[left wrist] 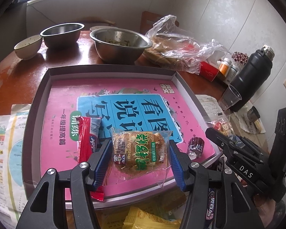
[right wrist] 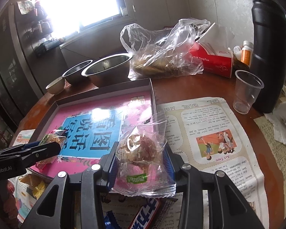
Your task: Organize snacks
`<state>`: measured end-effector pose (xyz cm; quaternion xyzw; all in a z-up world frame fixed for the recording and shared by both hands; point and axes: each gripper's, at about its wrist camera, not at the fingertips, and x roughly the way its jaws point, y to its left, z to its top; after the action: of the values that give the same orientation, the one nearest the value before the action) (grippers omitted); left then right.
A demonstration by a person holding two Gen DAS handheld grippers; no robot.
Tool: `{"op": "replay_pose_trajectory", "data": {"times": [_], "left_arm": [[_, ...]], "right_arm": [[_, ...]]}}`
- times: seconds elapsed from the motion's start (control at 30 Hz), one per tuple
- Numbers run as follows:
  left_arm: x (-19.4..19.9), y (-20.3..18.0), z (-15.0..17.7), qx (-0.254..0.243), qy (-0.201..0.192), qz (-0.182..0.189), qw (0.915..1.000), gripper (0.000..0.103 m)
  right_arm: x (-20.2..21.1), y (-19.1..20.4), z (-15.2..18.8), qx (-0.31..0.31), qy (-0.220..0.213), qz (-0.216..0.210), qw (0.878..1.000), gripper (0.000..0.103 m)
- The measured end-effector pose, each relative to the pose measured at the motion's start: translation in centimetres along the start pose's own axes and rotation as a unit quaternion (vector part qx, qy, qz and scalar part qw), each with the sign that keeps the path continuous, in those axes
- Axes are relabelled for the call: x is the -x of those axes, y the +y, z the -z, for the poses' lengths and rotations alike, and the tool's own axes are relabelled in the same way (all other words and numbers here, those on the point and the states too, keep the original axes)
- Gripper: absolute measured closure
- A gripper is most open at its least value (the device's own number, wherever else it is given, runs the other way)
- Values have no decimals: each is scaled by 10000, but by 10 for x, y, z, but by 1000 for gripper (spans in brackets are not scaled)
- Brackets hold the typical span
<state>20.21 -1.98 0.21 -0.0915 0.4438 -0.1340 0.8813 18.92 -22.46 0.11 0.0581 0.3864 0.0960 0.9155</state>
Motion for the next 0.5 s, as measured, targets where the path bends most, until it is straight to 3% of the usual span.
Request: {"op": "replay_pose_trajectory", "data": {"times": [0.5], "left_arm": [[-8, 2, 0, 22, 89, 7, 10000, 43]], "right_arm": [[-7, 28, 2, 813, -139, 738, 9939, 60]]}}
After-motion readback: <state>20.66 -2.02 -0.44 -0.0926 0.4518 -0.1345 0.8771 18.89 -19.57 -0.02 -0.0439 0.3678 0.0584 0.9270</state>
